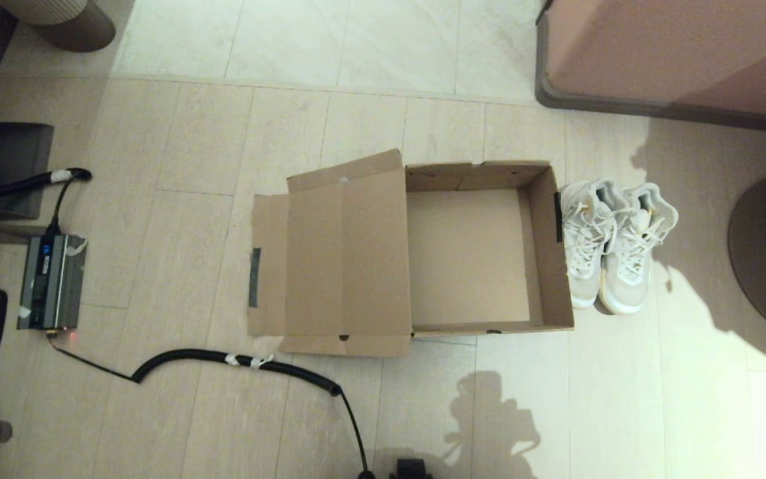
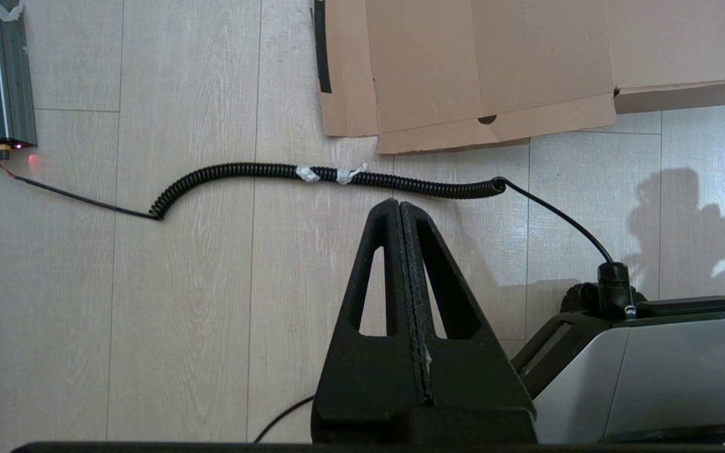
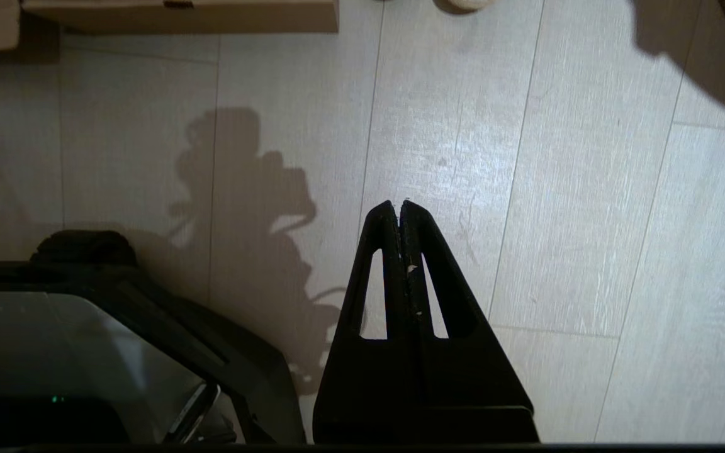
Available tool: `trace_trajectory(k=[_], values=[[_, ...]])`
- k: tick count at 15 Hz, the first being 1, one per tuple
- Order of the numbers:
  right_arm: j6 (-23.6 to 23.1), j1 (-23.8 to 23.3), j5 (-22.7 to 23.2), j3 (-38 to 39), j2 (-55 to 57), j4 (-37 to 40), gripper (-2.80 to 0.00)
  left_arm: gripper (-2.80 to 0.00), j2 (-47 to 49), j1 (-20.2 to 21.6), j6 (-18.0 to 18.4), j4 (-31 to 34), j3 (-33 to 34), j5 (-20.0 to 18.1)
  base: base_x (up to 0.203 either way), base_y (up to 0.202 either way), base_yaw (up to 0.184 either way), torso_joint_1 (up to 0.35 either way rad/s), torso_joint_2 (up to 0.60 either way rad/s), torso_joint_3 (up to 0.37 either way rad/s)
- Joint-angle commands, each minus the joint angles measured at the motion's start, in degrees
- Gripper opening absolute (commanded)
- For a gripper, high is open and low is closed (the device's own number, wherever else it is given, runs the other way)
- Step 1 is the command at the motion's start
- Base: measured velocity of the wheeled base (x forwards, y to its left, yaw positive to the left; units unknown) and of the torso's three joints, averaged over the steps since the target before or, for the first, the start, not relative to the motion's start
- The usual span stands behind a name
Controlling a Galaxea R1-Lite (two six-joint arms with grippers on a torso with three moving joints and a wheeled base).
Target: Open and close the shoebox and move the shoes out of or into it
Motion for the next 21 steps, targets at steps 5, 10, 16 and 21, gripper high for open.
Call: trace_trajectory(k=[5, 10, 16, 21], values=[[-0.12, 0.18, 0.48, -0.38, -6.82, 1.22, -2.80, -2.80, 0.07, 0.02, 0.00, -0.02, 0.44, 0.01, 0.000, 0.000, 0.000, 0.000, 0.00, 0.000], [0.48, 0.49, 0.31, -0.29, -9.39, 1.05, -2.80, -2.80, 0.07, 0.02, 0.00, -0.02, 0.44, 0.01, 0.000, 0.000, 0.000, 0.000, 0.00, 0.000], [0.49, 0.49, -0.06, -0.29, -9.39, 0.97, -2.80, -2.80, 0.07, 0.02, 0.00, -0.02, 0.44, 0.01, 0.000, 0.000, 0.000, 0.000, 0.00, 0.000], [1.10, 0.49, -0.66, -0.38, -9.39, 0.97, -2.80, -2.80, 0.07, 0.02, 0.00, -0.02, 0.44, 0.01, 0.000, 0.000, 0.000, 0.000, 0.00, 0.000]])
